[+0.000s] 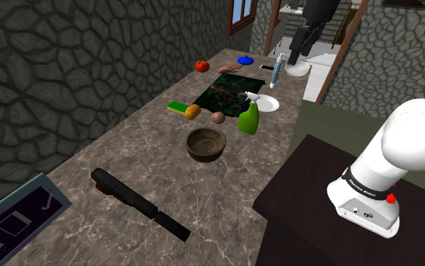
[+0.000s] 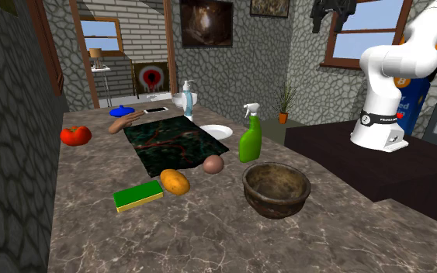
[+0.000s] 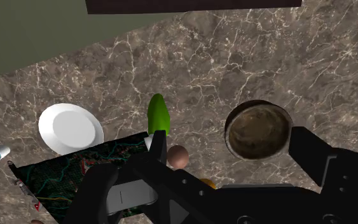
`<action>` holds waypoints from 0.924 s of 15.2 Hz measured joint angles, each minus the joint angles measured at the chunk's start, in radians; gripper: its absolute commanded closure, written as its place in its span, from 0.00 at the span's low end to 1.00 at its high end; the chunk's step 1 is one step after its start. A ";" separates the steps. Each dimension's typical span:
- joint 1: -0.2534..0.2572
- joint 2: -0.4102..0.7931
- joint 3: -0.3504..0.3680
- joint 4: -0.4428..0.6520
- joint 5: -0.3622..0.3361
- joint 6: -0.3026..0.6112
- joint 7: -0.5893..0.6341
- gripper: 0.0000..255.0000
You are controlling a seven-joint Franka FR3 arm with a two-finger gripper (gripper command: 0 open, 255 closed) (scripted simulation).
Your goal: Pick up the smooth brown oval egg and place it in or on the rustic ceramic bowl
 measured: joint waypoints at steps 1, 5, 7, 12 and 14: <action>0.000 0.000 0.000 0.000 0.000 0.000 0.000 0.00; -0.001 0.095 0.018 -0.012 -0.020 0.095 -0.002 0.00; -0.004 0.147 0.025 -0.025 -0.037 0.152 -0.006 0.00; -0.016 0.332 0.050 0.007 -0.088 0.285 -0.001 0.00; -0.019 0.404 0.065 0.024 -0.112 0.332 0.013 0.00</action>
